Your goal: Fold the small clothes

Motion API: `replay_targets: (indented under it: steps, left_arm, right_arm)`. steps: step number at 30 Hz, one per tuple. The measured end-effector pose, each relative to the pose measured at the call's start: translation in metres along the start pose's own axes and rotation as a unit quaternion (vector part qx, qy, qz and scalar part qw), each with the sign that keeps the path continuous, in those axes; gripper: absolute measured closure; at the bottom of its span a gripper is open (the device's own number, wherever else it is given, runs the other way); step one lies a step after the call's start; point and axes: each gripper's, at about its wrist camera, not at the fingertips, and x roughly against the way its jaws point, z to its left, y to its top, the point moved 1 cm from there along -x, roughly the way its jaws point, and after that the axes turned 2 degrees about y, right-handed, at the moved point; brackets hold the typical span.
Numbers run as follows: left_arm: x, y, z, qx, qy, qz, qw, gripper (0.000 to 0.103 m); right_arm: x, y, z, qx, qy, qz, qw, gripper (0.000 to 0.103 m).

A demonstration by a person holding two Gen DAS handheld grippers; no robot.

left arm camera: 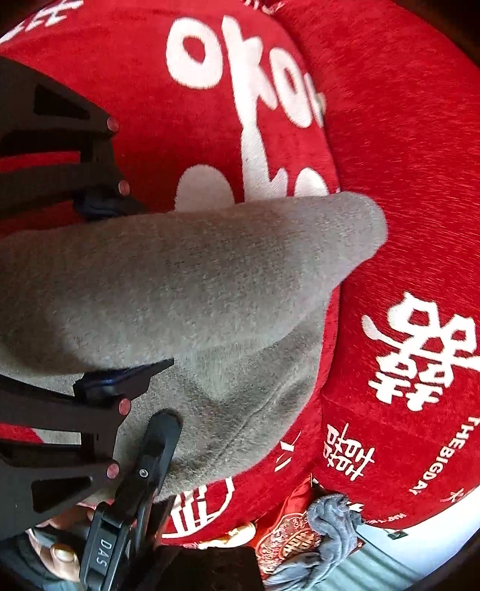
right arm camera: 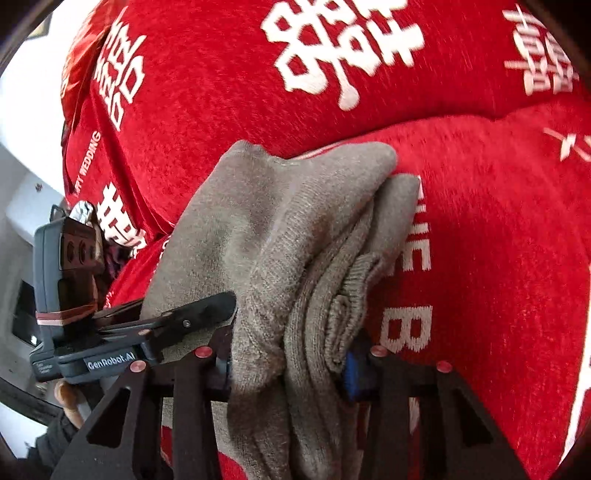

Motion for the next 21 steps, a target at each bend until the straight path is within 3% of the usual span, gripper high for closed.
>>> replay_targets:
  steps: [21]
  left_arm:
    - [0.085, -0.091, 0.010, -0.021, 0.059, -0.055, 0.9965, 0.045]
  right_arm:
    - [0.029, -0.066, 0.089, 0.090, -0.008, -0.004, 0.996, 0.059]
